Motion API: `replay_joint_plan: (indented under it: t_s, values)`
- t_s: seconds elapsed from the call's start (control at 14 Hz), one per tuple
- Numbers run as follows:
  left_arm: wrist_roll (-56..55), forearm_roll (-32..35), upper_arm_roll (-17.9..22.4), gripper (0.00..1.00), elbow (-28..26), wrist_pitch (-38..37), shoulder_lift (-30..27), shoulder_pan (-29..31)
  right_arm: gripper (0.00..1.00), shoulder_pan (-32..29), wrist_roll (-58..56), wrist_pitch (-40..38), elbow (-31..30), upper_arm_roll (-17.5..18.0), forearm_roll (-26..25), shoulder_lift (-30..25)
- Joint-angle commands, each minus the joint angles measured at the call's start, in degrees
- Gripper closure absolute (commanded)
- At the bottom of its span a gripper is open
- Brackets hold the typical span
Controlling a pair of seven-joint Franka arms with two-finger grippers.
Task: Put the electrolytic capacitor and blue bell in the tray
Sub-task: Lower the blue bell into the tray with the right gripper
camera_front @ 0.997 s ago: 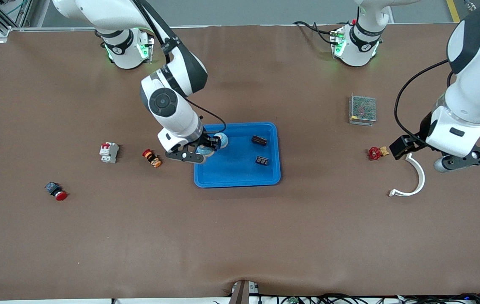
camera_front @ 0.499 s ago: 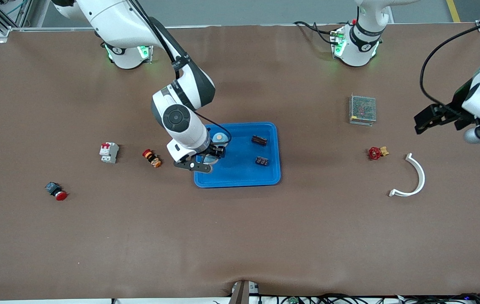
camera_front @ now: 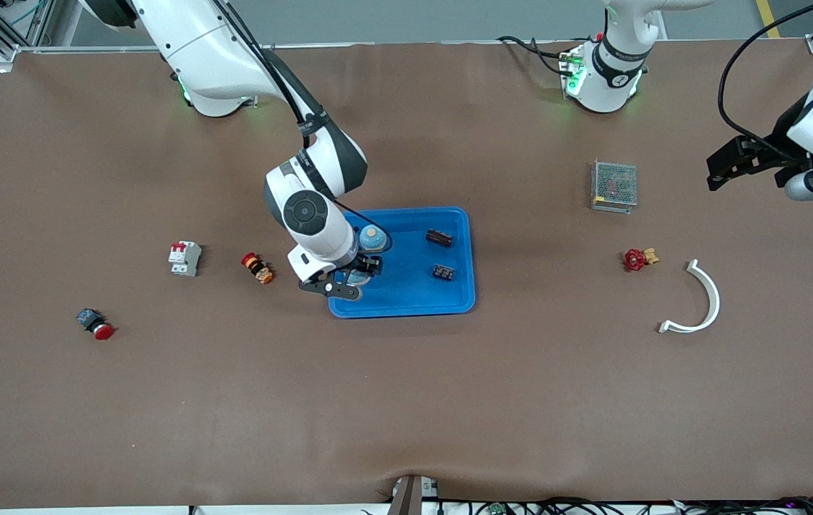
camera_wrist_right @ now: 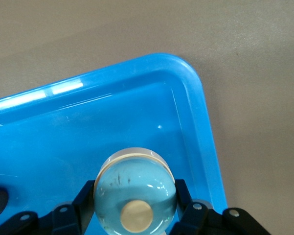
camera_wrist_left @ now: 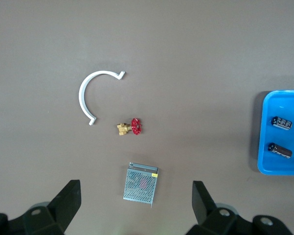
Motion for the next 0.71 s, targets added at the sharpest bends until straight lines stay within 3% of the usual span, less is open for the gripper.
replay_joint_plan:
  t_s: [0.0,0.36,0.64]
  values:
    - [1.31,-2.92,0.34,0.0,-3.22,0.84,-3.01,0.92,0.46,0.91,1.9,-0.05,1.71,-0.49,-1.42,1.25]
    - [1.13,-2.41,-0.45,0.0,-4.64,1.1,-4.51,1.28,0.46,2.49,7.0,1.1,2.42,-0.58,-5.63,3.09]
    - [1.13,-0.39,-0.54,0.0,-4.28,1.02,-4.25,1.1,0.45,2.84,7.35,2.59,2.42,-0.49,-5.9,4.15]
